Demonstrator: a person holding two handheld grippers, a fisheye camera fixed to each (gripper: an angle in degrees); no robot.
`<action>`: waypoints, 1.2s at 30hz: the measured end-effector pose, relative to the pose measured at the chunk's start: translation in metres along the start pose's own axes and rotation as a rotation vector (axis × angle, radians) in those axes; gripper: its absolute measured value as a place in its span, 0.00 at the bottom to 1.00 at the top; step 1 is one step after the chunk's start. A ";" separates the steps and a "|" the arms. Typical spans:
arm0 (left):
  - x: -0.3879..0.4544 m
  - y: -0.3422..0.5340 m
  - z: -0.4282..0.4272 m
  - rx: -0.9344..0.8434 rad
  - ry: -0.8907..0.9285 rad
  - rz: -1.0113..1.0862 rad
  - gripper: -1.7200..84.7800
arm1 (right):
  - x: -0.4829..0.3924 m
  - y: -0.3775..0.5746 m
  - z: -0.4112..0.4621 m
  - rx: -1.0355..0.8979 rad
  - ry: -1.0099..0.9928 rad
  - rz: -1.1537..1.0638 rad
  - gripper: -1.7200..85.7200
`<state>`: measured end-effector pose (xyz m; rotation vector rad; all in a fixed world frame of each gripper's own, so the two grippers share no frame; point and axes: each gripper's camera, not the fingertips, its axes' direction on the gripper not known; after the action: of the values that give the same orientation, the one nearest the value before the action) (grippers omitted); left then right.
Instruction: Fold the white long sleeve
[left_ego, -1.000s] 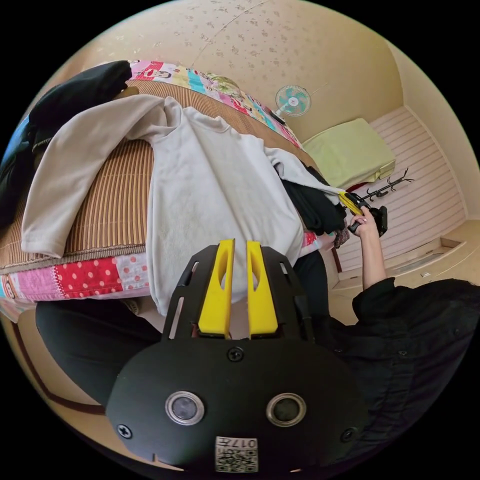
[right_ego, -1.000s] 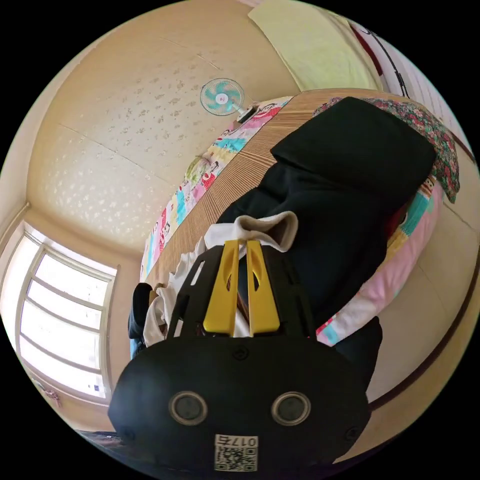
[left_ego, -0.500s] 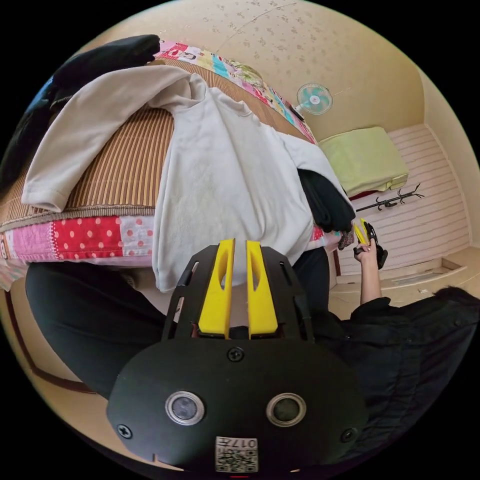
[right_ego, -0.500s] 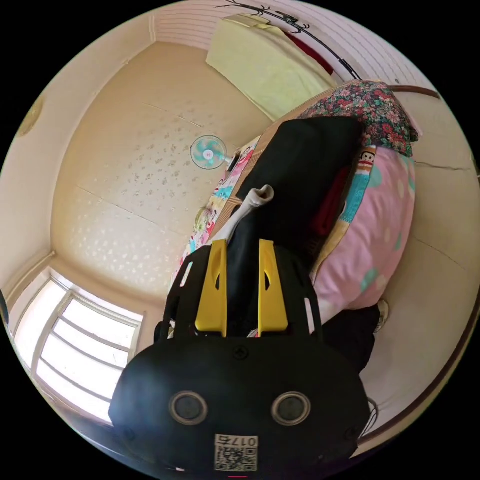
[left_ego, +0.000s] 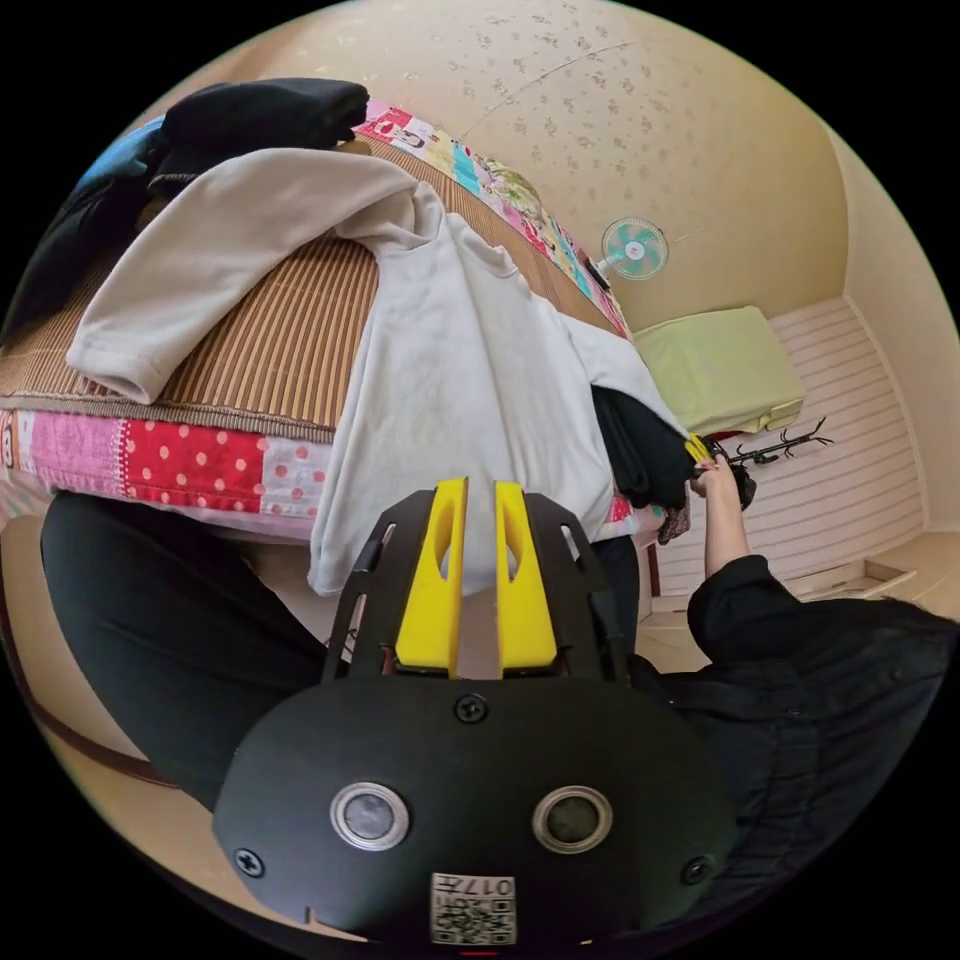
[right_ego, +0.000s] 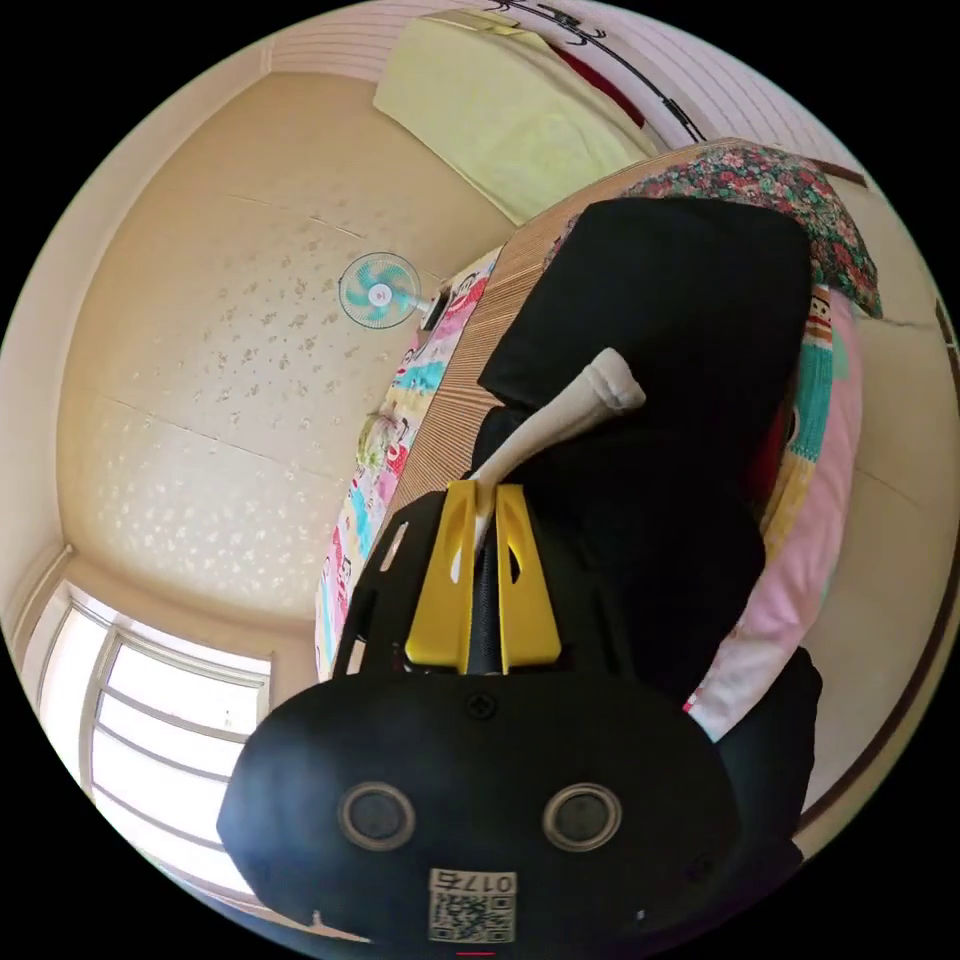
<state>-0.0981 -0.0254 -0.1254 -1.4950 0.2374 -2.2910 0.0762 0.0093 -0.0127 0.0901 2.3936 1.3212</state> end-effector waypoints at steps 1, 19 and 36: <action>-0.001 0.005 -0.006 0.014 -0.032 0.010 0.08 | -0.035 0.001 0.003 0.027 0.012 -0.042 0.07; -0.052 -0.010 -0.066 0.100 -0.349 -0.071 0.11 | -0.049 0.013 -0.003 0.002 0.378 -0.157 0.05; -0.007 -0.008 -0.065 0.206 -0.341 -0.107 0.12 | 0.025 -0.065 -0.104 0.111 -0.075 0.096 0.14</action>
<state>-0.1565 -0.0201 -0.1556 -1.7867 -0.1728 -2.0202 0.0228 -0.1030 -0.0254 0.2837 2.4248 1.2026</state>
